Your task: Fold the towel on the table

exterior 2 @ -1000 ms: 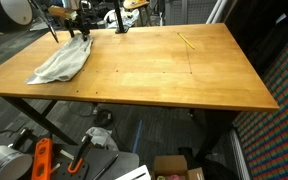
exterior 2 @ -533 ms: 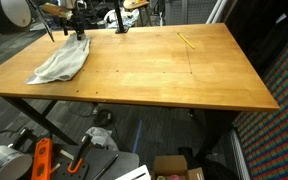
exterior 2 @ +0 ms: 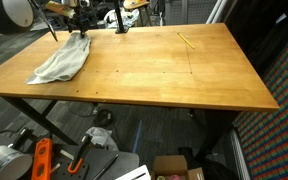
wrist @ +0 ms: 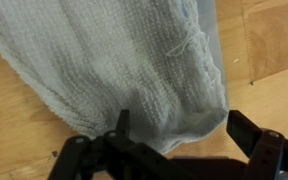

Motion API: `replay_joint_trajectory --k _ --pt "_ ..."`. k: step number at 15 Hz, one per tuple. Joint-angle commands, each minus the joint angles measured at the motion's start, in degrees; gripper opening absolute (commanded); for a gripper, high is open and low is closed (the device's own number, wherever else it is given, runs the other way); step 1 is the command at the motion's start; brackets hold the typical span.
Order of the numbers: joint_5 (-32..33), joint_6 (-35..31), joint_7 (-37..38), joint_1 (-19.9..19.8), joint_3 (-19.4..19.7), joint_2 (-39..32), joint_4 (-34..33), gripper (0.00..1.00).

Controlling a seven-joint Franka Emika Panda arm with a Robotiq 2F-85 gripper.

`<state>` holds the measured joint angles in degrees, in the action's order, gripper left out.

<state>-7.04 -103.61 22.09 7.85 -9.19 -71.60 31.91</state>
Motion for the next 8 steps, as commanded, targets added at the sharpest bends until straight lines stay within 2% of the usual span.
replay_joint_trajectory --k 1,8 --pt "0.4 -1.1 2.1 -0.5 1.3 -2.4 -2.7 1.00" --pt "0.3 -1.5 3.8 -2.5 2.7 -3.1 -2.7 1.00"
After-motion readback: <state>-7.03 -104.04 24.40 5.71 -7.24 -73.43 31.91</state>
